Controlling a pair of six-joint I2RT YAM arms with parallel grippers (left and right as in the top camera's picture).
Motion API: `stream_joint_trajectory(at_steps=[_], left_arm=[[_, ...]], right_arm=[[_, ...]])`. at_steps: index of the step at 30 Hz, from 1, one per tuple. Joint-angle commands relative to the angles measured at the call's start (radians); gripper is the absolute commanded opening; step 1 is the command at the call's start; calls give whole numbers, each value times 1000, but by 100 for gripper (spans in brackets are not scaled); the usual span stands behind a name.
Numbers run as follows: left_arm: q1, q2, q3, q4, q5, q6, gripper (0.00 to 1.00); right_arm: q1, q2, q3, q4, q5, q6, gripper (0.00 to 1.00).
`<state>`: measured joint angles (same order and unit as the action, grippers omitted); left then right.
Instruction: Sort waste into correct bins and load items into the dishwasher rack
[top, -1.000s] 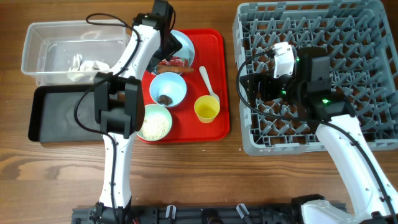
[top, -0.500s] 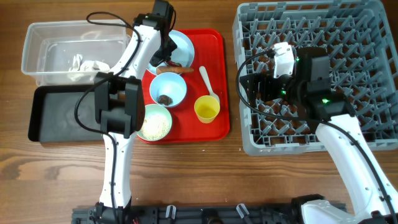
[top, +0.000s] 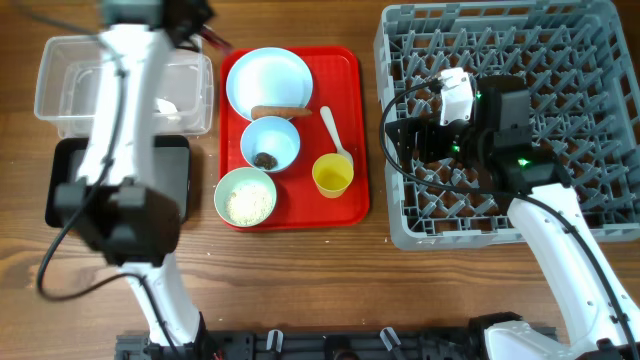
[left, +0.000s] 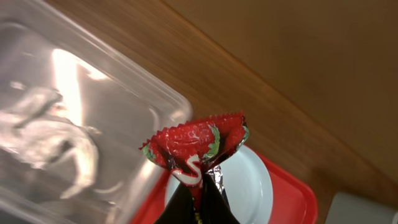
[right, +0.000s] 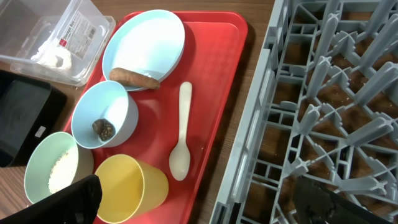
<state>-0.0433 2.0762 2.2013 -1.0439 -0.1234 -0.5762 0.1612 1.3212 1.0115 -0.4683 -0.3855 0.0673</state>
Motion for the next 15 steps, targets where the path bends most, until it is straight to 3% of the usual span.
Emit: stream_joint_trajectory(at_steps=[1, 4, 5, 6, 7, 15], left_arm=[[135, 26, -23, -45, -14, 14, 4], [208, 84, -55, -45, -16, -8, 4], [221, 103, -58, -46, -16, -8, 16], [234, 130, -58, -46, -16, -7, 62], [240, 146, -58, -47, -16, -7, 100], [207, 64, -53, -11, 10, 24, 100]], right_arm=[[4, 13, 21, 3, -20, 15, 100], [4, 13, 21, 7, -20, 14, 100], [4, 13, 21, 8, -20, 14, 100], [4, 12, 21, 8, -20, 15, 100], [4, 12, 21, 8, -20, 15, 100], [4, 12, 21, 11, -20, 14, 100]])
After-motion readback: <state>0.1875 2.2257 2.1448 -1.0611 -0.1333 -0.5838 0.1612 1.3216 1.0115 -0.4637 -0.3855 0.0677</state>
